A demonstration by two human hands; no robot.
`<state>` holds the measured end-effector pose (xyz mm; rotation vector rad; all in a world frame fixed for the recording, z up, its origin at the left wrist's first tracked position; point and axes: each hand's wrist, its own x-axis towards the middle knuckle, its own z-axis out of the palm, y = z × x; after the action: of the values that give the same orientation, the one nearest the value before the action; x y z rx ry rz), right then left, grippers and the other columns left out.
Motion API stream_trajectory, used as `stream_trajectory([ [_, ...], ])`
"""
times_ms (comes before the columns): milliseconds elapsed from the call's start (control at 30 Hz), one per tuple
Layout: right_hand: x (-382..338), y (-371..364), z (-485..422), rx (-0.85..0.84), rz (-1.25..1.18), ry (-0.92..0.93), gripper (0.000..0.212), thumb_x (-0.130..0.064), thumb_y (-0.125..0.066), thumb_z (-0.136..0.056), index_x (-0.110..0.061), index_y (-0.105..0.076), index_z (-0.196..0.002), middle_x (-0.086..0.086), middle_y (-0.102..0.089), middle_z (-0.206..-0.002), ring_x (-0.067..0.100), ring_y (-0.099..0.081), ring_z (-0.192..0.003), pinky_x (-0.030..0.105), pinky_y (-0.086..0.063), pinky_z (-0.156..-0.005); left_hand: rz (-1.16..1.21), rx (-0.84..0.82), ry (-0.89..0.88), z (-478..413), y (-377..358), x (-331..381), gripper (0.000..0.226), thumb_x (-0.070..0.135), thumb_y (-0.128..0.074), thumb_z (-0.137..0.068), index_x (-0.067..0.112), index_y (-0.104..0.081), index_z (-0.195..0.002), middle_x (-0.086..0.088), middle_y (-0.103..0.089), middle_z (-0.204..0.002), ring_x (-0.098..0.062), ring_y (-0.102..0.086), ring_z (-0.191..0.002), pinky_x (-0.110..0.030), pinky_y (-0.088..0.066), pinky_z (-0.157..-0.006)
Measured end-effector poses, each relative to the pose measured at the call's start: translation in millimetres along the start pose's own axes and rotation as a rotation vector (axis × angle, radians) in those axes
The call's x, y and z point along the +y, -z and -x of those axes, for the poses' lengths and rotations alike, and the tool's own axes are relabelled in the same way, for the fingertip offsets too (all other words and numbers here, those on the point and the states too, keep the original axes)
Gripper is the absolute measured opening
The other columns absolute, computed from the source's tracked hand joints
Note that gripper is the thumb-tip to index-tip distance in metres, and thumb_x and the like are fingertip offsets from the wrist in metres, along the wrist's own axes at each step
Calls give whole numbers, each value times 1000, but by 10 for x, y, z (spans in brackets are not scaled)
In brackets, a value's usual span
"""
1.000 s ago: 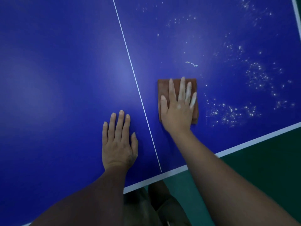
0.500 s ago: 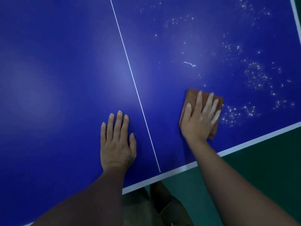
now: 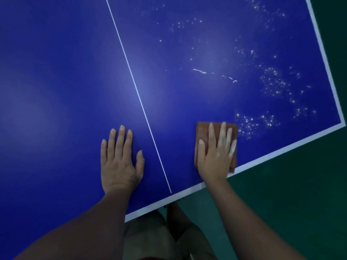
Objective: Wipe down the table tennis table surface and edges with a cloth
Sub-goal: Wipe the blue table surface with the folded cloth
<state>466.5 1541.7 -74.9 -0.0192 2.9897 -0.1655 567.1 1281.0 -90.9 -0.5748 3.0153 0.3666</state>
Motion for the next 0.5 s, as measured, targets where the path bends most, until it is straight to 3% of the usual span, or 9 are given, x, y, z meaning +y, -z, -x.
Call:
stream_trajectory([
  [200, 302, 22, 388, -71, 33, -31, 64, -50, -32, -111, -26, -26, -170, 8, -5, -181, 32, -4, -167, 61, -8, -133, -30, -27, 20, 6, -5, 11, 77, 54, -37, -109, 14, -23, -173, -4, -12, -183, -25, -1, -171, -56, -11, -137],
  [367, 278, 164, -425, -34, 12, -123, 64, -50, -29, -114, -25, -19, -172, 12, -4, -180, 34, -2, -167, 60, -4, -133, 5, 0, 160, -103, -55, 581, 85, 62, -34, -108, 11, -20, -174, -12, -8, -183, -35, 3, -170, -59, -4, -136],
  [500, 311, 222, -1172, -35, 6, -157, 66, -54, -24, -114, -28, -10, -173, 10, 4, -181, 32, 5, -167, 59, 1, -134, -39, 10, 179, -197, -223, 986, 85, 64, -27, -108, 15, -11, -176, -9, -1, -184, -33, 6, -170, -56, 0, -137],
])
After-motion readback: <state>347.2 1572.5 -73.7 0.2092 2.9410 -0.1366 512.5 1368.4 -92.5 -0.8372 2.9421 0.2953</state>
